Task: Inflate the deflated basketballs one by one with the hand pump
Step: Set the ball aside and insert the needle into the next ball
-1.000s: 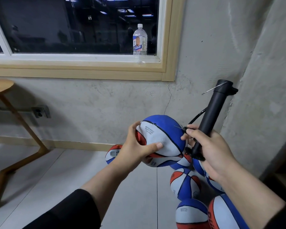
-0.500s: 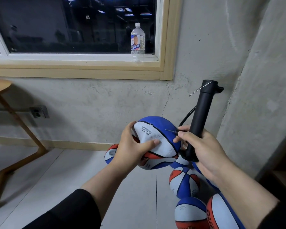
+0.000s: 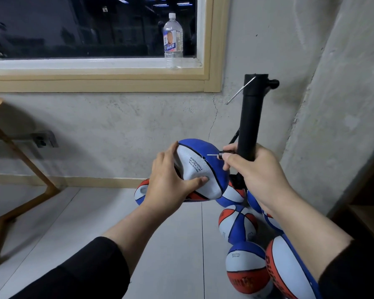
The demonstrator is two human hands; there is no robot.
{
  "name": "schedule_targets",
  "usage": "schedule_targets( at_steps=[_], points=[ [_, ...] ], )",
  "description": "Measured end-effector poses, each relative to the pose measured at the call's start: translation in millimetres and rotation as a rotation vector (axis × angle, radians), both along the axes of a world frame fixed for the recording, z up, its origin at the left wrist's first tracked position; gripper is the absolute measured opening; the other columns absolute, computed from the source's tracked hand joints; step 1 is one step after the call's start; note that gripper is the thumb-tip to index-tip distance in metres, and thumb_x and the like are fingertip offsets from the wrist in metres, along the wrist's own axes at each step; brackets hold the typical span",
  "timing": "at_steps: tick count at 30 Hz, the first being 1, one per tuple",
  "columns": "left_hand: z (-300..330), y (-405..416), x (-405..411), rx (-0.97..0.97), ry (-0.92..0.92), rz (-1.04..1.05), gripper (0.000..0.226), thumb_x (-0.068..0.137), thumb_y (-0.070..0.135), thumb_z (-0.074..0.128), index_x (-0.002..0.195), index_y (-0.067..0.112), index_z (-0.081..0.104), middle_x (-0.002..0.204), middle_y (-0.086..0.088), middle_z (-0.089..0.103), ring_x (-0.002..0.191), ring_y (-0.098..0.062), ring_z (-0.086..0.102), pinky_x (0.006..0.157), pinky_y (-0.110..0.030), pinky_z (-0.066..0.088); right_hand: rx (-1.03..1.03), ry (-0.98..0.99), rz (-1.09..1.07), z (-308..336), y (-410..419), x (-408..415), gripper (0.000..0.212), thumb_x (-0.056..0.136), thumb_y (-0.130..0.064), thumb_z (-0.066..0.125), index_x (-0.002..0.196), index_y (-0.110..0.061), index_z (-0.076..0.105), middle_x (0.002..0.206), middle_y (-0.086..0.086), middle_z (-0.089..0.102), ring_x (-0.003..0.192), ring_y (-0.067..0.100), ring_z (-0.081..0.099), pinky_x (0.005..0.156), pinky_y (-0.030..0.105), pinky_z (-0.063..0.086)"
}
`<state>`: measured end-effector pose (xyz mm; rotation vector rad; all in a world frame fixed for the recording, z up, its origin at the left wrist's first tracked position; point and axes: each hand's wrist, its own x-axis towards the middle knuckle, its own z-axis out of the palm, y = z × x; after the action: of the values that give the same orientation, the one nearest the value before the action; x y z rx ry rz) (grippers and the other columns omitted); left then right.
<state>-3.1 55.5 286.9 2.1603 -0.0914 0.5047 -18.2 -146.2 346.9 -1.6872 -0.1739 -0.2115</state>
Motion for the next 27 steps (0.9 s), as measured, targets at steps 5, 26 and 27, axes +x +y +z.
schedule_targets(
  at_steps=[5,26,27],
  points=[
    [-4,-1,-1,0.046,-0.003,0.006,0.109,0.071,0.048,0.091,0.159,0.031,0.031,0.13,0.011,0.045,0.127,-0.01,0.042,0.109,-0.039,0.043,-0.066,-0.001,0.031,-1,-3,1,0.009,0.095,-0.012,0.068,0.098,-0.019,0.071,0.079,0.011,0.073,0.085,0.018,0.068,0.064,0.009,0.051],
    [-6,-2,-2,0.132,-0.005,0.025,0.105,0.071,0.052,0.089,0.156,0.04,0.028,0.133,0.017,0.04,0.128,-0.011,0.038,0.109,-0.051,0.042,-0.163,0.003,0.054,-10,-8,6,0.011,0.095,-0.016,0.068,0.101,-0.024,0.071,0.077,0.003,0.073,0.087,0.014,0.071,0.082,0.031,0.058],
    [-5,-2,-3,0.142,-0.007,0.027,0.105,0.071,0.052,0.089,0.156,0.04,0.029,0.136,0.015,0.042,0.128,-0.012,0.039,0.108,-0.052,0.043,-0.169,0.004,0.055,-10,-8,7,0.011,0.095,-0.016,0.068,0.102,-0.024,0.071,0.077,0.003,0.074,0.088,0.016,0.072,0.085,0.035,0.059]
  ],
)
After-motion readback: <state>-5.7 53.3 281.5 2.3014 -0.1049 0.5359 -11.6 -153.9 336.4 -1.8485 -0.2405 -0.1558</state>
